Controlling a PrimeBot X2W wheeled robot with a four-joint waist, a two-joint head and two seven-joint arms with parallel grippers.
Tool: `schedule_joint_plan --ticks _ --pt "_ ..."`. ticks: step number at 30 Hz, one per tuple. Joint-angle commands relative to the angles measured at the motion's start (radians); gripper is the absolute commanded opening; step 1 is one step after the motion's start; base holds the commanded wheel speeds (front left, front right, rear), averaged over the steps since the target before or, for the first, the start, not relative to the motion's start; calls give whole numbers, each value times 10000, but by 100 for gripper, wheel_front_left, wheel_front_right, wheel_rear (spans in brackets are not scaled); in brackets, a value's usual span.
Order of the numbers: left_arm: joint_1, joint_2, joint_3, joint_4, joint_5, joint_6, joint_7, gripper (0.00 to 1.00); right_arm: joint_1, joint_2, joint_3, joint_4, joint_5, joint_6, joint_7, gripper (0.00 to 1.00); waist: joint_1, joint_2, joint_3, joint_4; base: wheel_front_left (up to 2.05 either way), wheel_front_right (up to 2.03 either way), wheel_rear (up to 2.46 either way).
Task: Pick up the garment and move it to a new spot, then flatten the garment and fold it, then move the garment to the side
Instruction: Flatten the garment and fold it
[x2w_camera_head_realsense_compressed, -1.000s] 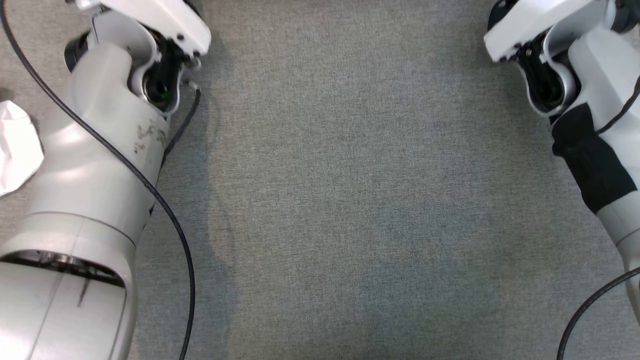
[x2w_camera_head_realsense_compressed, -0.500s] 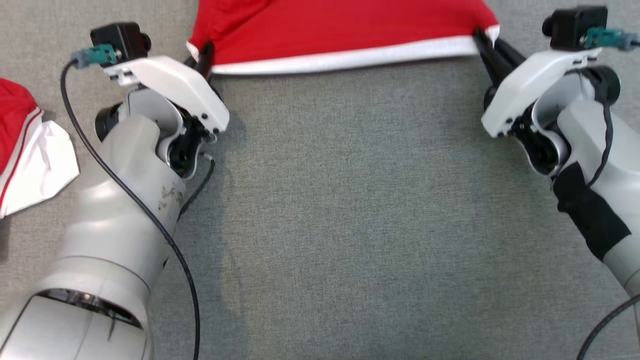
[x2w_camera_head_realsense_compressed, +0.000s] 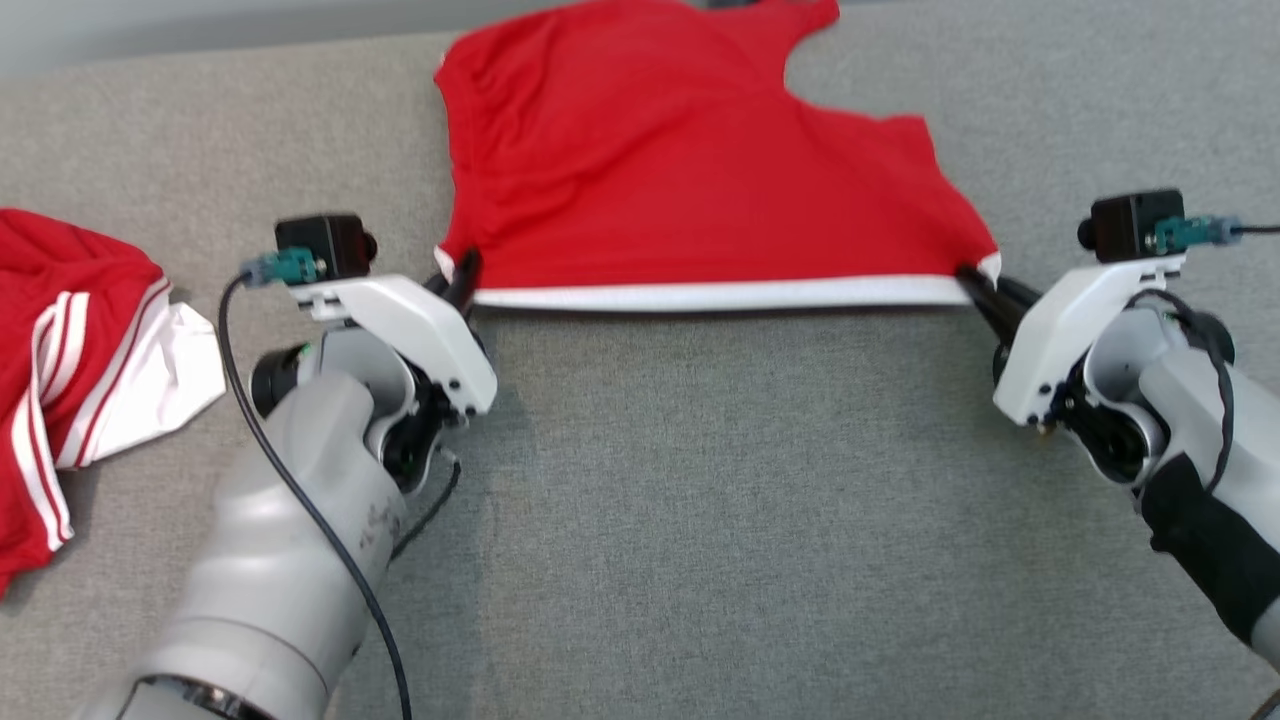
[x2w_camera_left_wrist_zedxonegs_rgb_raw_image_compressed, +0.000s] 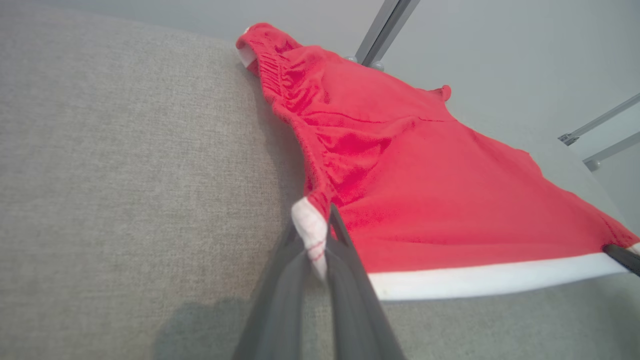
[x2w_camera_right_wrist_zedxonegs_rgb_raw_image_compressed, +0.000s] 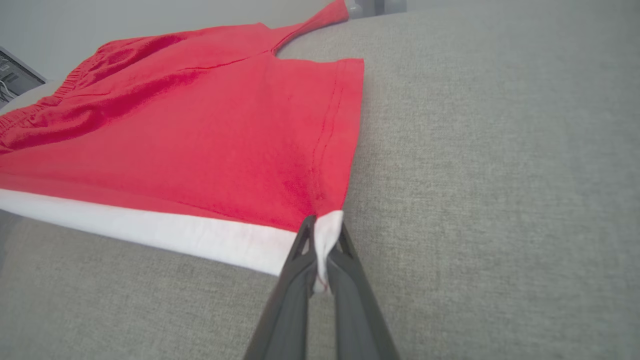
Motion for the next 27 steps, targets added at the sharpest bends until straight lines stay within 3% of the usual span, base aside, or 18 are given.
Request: schedule_joint_plan --ticks 1,27 --pt "373 198 -124 6 -84 -18 -85 0 412 -407 92 -104 326 -47 183 0 0 0 -495 0 0 0 0" --pt "4711 247 -1229 -1650 -928 -191 -28 0 3841 -2586 1275 -3277 3480 -43 2192 0 0 0 -3395 93 0 0 0"
